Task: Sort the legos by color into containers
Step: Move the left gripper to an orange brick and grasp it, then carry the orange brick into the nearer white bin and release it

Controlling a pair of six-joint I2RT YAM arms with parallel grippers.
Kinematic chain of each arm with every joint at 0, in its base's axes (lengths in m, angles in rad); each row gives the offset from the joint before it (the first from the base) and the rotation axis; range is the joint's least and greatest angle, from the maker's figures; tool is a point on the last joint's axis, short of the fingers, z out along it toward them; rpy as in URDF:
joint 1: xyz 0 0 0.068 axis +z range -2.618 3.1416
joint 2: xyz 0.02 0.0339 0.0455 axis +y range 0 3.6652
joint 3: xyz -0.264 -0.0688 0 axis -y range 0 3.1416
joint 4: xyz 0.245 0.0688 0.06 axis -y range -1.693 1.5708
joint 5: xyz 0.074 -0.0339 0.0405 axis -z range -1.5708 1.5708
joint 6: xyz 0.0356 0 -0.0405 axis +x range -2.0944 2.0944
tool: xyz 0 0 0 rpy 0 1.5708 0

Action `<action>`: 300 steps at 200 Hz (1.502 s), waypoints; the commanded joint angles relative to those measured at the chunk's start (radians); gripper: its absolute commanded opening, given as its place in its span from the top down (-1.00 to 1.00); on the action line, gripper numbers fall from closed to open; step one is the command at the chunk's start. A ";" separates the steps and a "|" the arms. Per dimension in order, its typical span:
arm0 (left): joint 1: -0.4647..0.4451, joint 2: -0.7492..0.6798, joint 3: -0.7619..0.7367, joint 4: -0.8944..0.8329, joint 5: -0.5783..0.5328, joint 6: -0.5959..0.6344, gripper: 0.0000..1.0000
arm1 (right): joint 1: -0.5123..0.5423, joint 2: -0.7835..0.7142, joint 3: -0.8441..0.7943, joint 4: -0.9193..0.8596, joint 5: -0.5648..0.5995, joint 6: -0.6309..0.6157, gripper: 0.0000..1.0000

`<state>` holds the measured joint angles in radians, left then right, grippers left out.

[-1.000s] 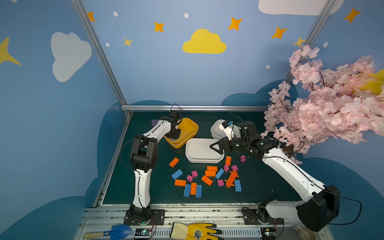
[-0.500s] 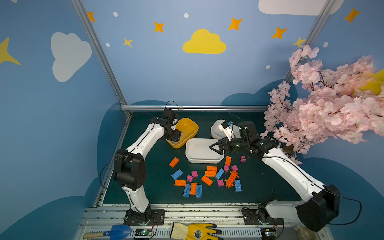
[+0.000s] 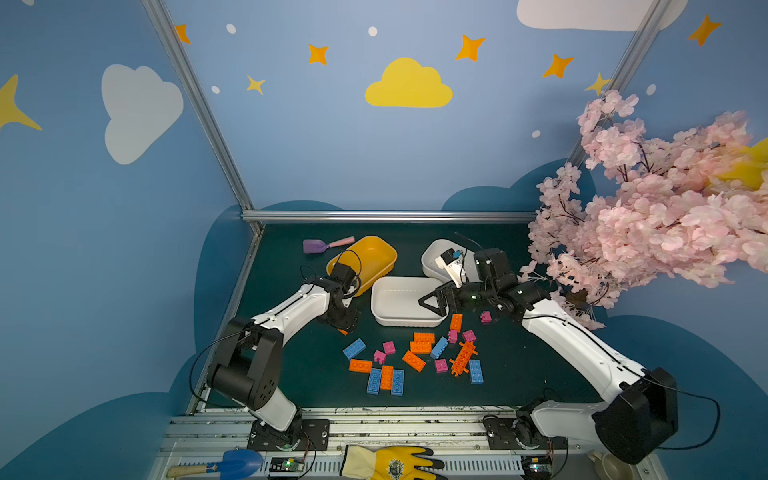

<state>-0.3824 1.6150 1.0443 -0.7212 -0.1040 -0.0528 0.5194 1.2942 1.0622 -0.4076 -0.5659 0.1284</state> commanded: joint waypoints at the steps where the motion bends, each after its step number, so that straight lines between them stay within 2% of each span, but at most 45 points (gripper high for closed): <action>1: -0.022 0.036 -0.021 0.088 -0.036 -0.009 -0.60 | -0.002 -0.027 -0.022 0.029 -0.032 0.013 -0.89; 35: -0.029 0.090 -0.004 0.113 -0.048 0.004 -0.55 | -0.002 -0.036 -0.046 0.017 -0.040 0.014 -0.89; 74: -0.029 0.133 0.005 0.115 -0.057 0.022 -0.28 | -0.005 -0.069 -0.079 0.016 -0.029 0.020 -0.89; 139: -0.030 0.122 0.016 0.070 -0.010 0.024 0.43 | -0.028 -0.104 -0.110 0.011 -0.020 0.022 -0.90; 185: -0.031 -0.011 0.090 -0.076 0.037 -0.016 0.41 | -0.059 -0.106 -0.113 0.032 -0.028 0.027 -0.90; 221: -0.037 -0.074 0.240 -0.133 0.102 -0.073 0.39 | -0.083 -0.084 -0.106 0.072 -0.045 0.036 -0.90; 264: -0.123 0.073 0.467 -0.126 0.124 -0.215 0.37 | -0.105 -0.048 -0.066 0.085 -0.059 0.044 -0.90; 300: -0.209 0.231 0.578 -0.137 0.027 -0.317 0.37 | -0.123 -0.032 -0.044 0.083 -0.065 0.045 -0.90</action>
<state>-0.5488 1.7580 1.5818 -0.8200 -0.0242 -0.2642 0.4091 1.2537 0.9779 -0.3408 -0.6117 0.1658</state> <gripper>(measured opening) 0.326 0.948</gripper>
